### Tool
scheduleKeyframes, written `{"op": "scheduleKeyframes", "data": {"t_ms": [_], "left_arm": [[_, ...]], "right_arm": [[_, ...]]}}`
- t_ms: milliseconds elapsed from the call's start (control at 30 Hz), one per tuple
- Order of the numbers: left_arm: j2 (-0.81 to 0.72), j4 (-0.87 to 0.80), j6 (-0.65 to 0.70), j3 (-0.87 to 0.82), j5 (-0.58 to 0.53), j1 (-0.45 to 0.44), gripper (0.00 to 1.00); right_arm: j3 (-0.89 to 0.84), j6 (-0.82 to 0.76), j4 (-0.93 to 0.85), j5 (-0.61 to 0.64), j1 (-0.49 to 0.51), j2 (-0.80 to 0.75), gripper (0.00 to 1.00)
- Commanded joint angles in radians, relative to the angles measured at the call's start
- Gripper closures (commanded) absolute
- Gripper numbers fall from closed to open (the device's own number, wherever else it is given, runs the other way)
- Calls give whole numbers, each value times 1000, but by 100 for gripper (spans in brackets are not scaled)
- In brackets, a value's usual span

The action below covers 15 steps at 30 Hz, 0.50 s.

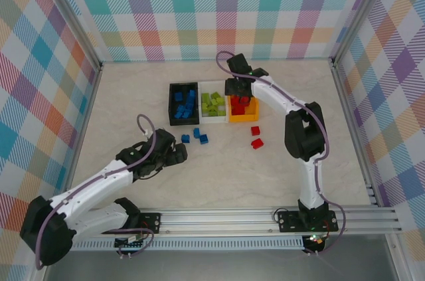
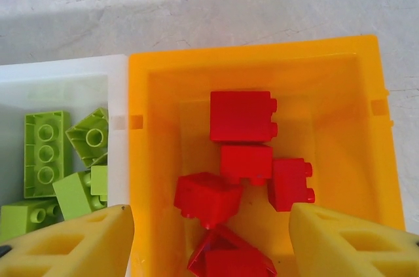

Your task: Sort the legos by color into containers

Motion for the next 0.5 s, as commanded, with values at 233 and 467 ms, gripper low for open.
{"op": "scheduleKeyframes", "data": {"t_ms": [233, 467], "left_arm": [[307, 123, 102, 160, -15, 38, 14], [517, 100, 157, 276, -90, 38, 18]], "right_arm": [[-324, -1, 140, -56, 38, -332, 38], [-442, 14, 172, -52, 37, -408, 38]]}}
